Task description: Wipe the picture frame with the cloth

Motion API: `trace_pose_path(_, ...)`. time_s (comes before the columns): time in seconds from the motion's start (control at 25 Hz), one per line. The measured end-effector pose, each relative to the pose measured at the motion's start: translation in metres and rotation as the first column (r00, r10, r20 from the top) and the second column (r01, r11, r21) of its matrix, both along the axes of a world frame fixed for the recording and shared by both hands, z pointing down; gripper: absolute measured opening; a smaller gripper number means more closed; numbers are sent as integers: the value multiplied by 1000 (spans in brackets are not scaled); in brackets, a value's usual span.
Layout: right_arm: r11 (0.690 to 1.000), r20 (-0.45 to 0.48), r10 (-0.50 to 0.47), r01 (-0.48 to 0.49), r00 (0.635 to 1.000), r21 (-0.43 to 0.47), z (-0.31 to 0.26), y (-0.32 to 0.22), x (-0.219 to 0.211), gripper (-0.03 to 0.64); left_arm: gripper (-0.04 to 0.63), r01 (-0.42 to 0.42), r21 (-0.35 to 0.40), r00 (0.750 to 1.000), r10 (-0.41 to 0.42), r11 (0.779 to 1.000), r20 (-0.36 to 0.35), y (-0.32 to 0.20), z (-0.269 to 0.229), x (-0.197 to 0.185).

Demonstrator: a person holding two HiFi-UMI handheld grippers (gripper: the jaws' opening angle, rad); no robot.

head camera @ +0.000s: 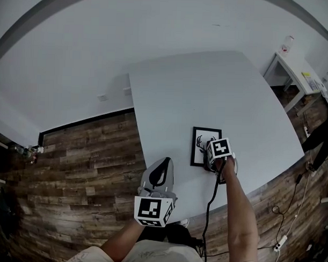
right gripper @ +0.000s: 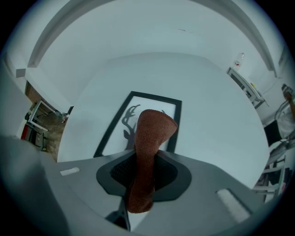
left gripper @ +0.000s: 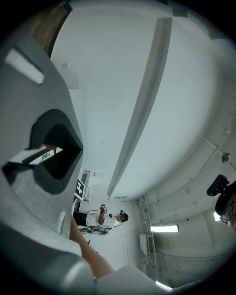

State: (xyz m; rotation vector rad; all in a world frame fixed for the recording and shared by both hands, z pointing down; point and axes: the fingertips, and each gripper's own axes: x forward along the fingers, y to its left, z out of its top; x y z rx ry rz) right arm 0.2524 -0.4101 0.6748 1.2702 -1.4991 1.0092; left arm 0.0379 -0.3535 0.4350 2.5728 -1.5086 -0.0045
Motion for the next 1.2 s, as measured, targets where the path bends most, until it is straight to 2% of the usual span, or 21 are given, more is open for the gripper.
trace_pose_path(0.16, 996, 0, 84, -84, 996, 3, 2, 14, 37, 106, 0, -14, -1, 1000, 14, 1000, 6, 3, 1, 7)
trace_pose_path(0.32, 992, 41, 114, -116, 993, 51, -6, 15, 43, 106, 2, -22, 1, 1000, 22, 1000, 13, 3, -2, 11)
trace_pose_path(0.52, 970, 112, 119, -140, 987, 199, -39, 6, 33, 106, 2, -21, 10, 1000, 21, 1000, 13, 1, -9, 13)
trace_pose_path(0.68, 913, 155, 107, -159, 982, 376, -87, 5, 26, 106, 2, -28, 21, 1000, 28, 999, 11, 2, -16, 19)
trace_pose_path(0.8, 833, 182, 73, -160, 981, 529, -131, 15, 16, 106, 2, -32, 28, 999, 31, 999, 8, 4, -21, 22)
trace_pose_path(0.88, 758, 175, 53, -154, 983, 634, -165, 27, 11, 106, 2, -33, 30, 999, 33, 999, 6, 5, -26, 23)
trace_pose_path(1.04, 568, 99, 39, -103, 994, 816, -235, 65, 1, 106, 2, -33, 39, 999, 33, 999, 1, 9, -36, 23)
trace_pose_path(1.2, 381, 11, 37, -24, 999, 924, -289, 112, -11, 106, 2, -32, 56, 999, 32, 998, -7, 15, -46, 20)
